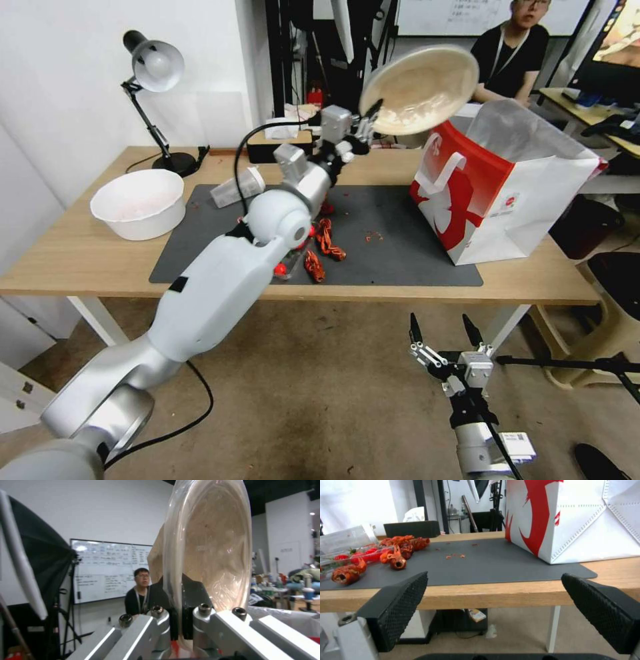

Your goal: Pick up the trash from the table and place it into the takeout bag.

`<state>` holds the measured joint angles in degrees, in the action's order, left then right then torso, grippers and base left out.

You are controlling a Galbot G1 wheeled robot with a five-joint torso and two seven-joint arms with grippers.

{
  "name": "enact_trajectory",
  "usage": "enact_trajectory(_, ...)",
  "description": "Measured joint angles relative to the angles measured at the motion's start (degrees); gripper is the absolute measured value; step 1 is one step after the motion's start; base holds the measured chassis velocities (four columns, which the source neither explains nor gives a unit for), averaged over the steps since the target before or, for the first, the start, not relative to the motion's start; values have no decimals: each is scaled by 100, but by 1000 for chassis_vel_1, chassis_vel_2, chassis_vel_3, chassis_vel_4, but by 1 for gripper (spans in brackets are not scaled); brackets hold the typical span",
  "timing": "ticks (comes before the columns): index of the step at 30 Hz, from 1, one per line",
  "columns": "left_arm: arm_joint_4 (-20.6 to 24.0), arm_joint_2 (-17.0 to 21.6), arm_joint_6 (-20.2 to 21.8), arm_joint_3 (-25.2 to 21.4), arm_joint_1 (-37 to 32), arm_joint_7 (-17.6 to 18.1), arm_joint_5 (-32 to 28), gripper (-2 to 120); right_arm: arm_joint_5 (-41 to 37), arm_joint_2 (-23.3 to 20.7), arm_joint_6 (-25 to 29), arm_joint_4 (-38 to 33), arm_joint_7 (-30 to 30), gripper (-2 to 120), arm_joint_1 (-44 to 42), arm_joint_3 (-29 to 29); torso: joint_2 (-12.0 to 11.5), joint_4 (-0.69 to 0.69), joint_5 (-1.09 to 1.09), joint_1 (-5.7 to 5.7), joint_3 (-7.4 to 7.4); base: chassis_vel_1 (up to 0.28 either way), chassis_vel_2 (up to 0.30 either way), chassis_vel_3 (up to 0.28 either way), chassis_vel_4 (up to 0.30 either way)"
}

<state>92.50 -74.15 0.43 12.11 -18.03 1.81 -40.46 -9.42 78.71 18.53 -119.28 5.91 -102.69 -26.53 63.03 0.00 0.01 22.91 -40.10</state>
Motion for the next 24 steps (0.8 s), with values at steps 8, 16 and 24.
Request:
enact_trajectory(8, -453, -509, 29, 557, 648, 9, 23, 1, 32, 61, 35, 41, -2, 100, -15, 4, -1, 0, 0, 1, 0, 0, 0, 0, 0)
enact_trajectory(16, -914, -865, 75, 943, 1151, 17, 538, 1, 34, 1, 48, 35, -1, 100, -9, -3, -1, 0, 0, 0, 0, 0, 0, 0, 0)
enact_trajectory(24, -1317, -1003, 66, 1126, 1410, -165, 1399, 1, 25, -5, 72, 55, 0, 100, -1, -7, -1, 0, 0, 0, 0, 0, 0, 0, 0)
